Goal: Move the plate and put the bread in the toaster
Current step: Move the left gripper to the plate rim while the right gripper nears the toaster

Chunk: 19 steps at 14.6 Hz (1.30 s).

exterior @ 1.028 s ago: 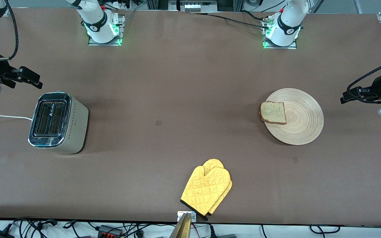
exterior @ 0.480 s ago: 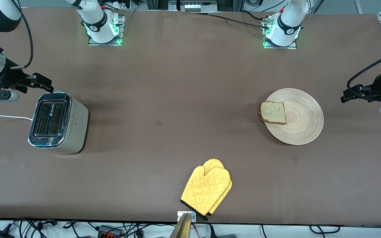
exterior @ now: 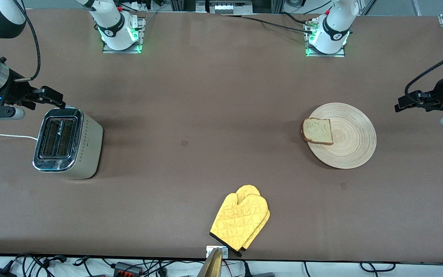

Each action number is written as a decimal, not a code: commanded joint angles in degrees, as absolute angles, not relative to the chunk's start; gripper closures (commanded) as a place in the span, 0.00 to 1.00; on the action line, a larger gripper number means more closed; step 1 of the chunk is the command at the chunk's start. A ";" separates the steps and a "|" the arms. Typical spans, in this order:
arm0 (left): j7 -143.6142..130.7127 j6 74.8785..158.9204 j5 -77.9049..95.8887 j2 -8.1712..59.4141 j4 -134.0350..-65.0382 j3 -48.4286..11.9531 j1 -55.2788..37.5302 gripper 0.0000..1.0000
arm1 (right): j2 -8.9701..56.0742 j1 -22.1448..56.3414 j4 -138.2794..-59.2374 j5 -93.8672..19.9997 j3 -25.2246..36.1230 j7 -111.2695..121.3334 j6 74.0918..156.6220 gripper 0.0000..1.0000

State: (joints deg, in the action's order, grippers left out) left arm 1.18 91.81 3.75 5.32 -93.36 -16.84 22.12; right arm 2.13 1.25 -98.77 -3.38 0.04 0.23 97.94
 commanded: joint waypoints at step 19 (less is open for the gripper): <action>38.58 100.28 18.71 39.72 -93.42 -17.05 41.39 0.00 | 4.92 4.22 -97.38 -4.04 0.09 -0.18 98.70 0.00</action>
